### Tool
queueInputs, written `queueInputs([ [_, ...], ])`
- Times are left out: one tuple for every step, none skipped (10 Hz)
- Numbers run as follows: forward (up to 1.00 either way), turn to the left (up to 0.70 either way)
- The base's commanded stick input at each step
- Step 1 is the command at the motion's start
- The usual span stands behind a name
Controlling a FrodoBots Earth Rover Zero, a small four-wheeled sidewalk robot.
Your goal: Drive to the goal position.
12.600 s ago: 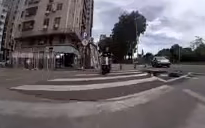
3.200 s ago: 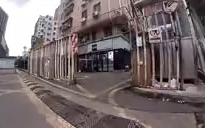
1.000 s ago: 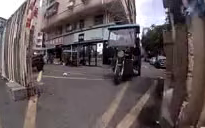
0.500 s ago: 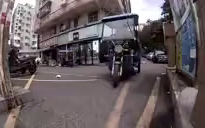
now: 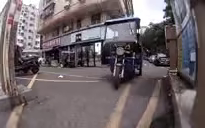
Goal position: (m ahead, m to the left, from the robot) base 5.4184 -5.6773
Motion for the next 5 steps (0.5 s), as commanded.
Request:
queueInputs([
  [-0.45,0.00],
  [-0.45,0.00],
  [-0.45,0.00],
  [-0.45,0.00],
  [-0.45,0.00],
])
